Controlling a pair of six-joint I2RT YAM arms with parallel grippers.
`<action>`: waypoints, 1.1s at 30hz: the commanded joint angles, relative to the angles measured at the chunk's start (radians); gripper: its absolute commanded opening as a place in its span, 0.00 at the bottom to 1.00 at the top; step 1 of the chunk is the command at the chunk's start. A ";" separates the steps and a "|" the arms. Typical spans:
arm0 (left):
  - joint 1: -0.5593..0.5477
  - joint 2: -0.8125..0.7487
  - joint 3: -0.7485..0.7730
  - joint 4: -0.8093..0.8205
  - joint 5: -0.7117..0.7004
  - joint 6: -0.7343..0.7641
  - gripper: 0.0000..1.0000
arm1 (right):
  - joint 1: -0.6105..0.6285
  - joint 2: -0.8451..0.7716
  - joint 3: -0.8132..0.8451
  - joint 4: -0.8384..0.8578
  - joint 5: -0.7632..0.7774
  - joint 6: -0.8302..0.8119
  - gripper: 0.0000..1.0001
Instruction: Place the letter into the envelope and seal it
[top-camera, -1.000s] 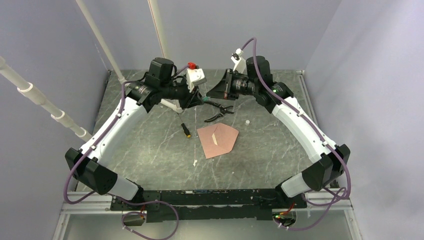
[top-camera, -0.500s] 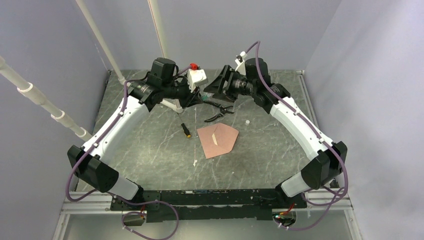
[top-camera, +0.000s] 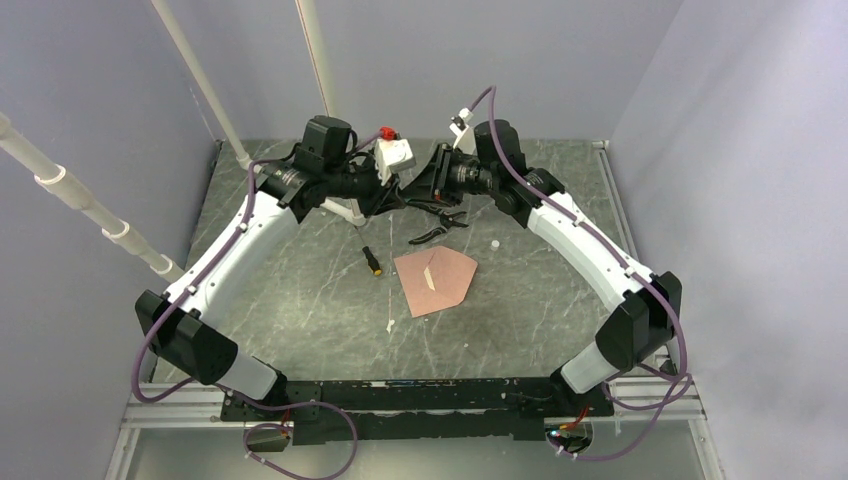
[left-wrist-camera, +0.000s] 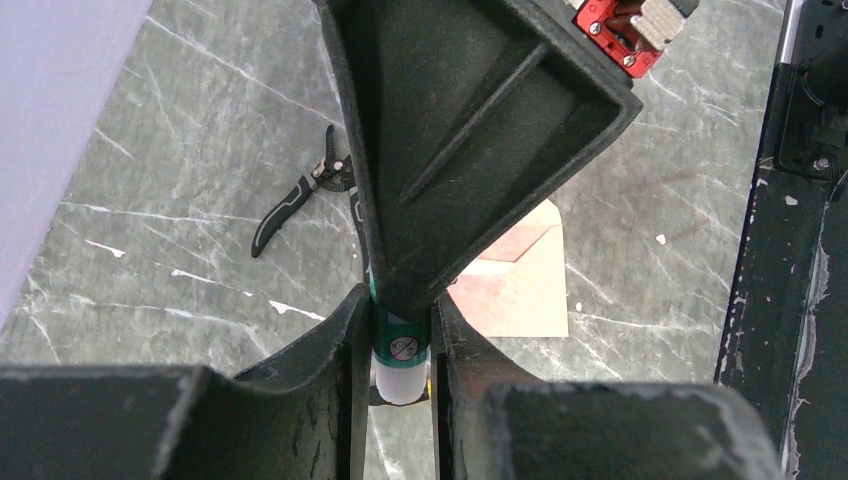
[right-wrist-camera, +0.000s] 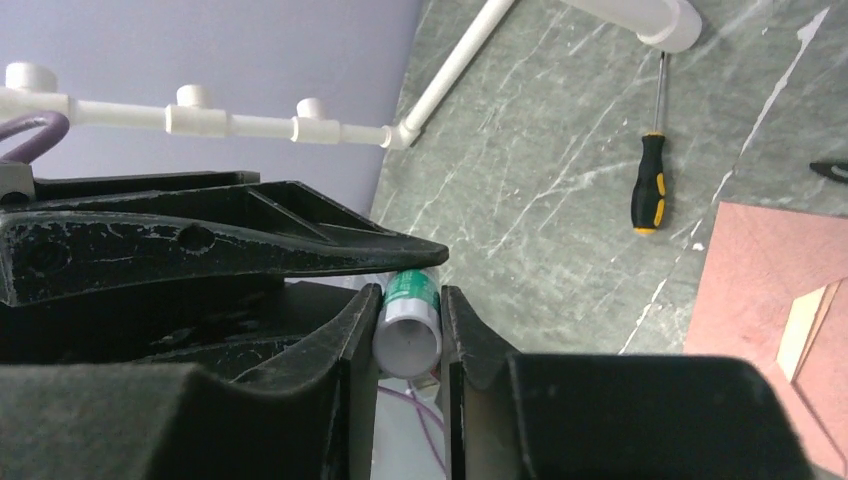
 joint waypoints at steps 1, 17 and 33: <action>0.000 -0.028 0.032 0.028 0.046 -0.015 0.02 | 0.000 -0.005 0.008 0.046 -0.003 -0.011 0.18; 0.075 -0.024 0.043 0.004 0.115 -0.140 0.64 | -0.034 -0.074 -0.008 0.069 -0.016 -0.005 0.02; 0.075 -0.001 0.016 0.061 0.153 -0.167 0.51 | -0.034 -0.073 -0.037 0.159 -0.120 0.067 0.03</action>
